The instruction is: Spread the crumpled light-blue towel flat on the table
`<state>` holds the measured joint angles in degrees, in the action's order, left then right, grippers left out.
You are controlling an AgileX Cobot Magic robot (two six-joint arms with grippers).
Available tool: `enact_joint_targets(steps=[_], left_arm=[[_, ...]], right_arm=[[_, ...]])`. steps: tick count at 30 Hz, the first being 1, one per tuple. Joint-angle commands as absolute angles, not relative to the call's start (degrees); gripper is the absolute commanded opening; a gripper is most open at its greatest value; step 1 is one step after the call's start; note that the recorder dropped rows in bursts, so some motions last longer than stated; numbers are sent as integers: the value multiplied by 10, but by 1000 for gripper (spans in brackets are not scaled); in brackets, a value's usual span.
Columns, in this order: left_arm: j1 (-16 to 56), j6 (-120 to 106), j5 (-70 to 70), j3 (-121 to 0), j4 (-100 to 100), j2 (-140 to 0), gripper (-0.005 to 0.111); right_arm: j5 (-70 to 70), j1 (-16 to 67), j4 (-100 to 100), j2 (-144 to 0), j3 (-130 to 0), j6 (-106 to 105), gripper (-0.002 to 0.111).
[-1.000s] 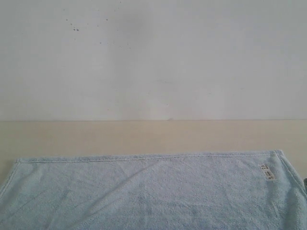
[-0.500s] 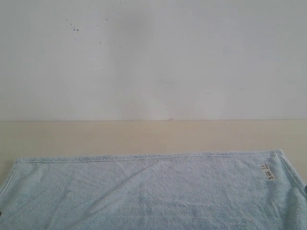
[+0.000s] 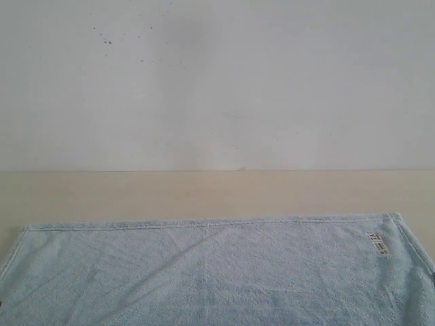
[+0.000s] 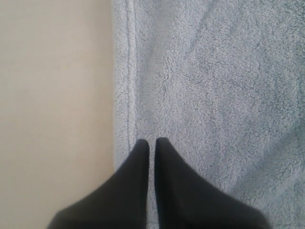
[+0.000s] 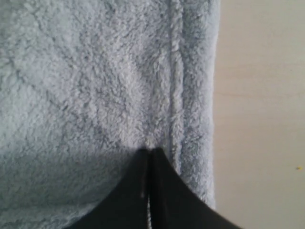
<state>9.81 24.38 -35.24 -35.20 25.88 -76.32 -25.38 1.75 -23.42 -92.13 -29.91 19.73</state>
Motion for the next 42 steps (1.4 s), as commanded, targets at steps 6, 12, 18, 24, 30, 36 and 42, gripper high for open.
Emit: enact_joint_targets(steps=[6, 12, 18, 24, 30, 36, 42], left_arm=[[99, 243, -382, -354, 253, -758, 4], [99, 243, -385, -354, 253, -758, 4], [99, 243, -386, -354, 251, -758, 4], [99, 242, -379, -354, 241, -755, 4], [99, 221, -343, -354, 219, -694, 4], [99, 220, -341, -354, 202, -502, 4], [99, 210, -383, -354, 149, -276, 4]], right_arm=[[-302, -12, -360, -919, -274, 440, 0], [-313, -23, -383, -919, -274, 489, 0], [-269, -22, -381, -890, -274, 465, 0], [-216, -22, -378, -793, -276, 433, 0], [-150, -22, -375, -681, -276, 430, 0], [39, -22, -329, -541, -276, 430, 0], [109, 72, -329, -388, -276, 431, 0]])
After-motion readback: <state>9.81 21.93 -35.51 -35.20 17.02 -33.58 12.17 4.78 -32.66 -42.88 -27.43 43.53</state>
